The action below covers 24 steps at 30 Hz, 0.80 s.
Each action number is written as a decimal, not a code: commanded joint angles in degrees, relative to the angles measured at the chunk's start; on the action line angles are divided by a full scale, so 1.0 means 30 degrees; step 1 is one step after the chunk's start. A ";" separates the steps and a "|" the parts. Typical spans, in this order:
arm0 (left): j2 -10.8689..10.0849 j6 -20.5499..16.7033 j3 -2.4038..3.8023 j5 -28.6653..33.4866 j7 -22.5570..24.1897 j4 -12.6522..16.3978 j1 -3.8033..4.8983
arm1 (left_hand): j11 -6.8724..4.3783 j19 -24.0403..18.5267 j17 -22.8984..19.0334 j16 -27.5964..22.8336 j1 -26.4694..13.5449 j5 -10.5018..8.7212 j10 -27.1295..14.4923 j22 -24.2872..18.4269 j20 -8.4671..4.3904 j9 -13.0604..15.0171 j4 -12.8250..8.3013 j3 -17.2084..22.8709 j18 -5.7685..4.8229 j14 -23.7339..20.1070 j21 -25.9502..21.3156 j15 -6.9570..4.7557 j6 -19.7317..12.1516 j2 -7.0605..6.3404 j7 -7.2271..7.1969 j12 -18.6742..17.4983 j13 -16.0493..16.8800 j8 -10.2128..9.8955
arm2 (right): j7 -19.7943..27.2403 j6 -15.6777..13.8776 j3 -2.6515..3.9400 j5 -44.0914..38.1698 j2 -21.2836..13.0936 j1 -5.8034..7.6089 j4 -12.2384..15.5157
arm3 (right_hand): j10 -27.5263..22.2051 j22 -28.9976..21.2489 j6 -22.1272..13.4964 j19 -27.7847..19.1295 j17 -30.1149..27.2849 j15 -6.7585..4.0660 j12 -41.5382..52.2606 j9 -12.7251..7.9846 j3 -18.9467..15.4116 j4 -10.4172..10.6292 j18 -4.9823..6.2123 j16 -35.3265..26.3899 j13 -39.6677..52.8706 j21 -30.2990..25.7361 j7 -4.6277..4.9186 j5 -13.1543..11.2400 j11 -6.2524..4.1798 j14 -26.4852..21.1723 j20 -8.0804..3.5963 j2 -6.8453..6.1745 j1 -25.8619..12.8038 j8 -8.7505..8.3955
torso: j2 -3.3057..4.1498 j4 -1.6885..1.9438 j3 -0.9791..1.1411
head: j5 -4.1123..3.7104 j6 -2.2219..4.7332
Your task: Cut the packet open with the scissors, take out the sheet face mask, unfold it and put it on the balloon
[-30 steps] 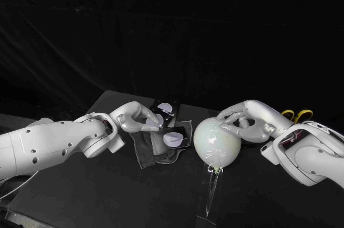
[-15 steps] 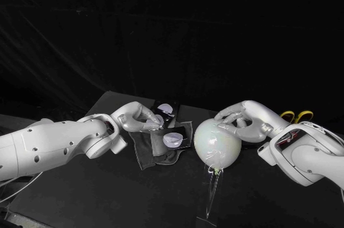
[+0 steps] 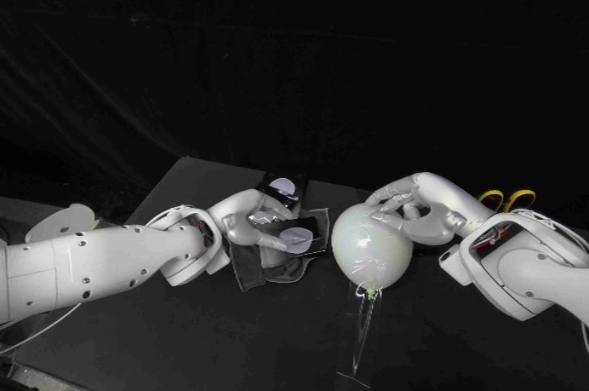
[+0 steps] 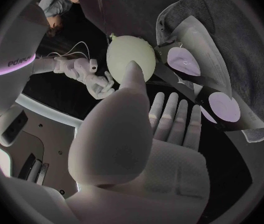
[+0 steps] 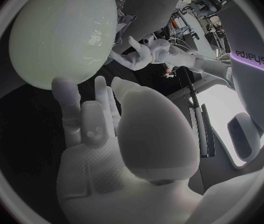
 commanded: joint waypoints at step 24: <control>0.2438 -0.2287 -0.0583 -0.6477 -0.4655 -0.1511 -0.0666 | -0.0422 -0.0034 -0.0061 0.0456 0.0129 0.0055 0.0268 0.0066 -0.0050 0.0325 -0.0042 0.2379 0.1371 0.0263 -0.0097 -0.0347 0.0905 0.0449 0.0572 0.0160 0.0084 0.0532 | 0.0020 0.0048 0.0122 -0.0347 -0.0458 0.0005 0.0528 | -0.0097 -0.0014 -0.0050 -0.0127 -0.0061 0.0013 -0.0072 0.0018 0.0078 0.0016 0.0384 0.0048 0.0022 -0.0055 0.0130 -0.0021 -0.0062 -0.0032 0.0021 -0.0018 -0.0100 0.0008 | 0.0010 0.0026 -0.0036 | -0.0438 -0.0270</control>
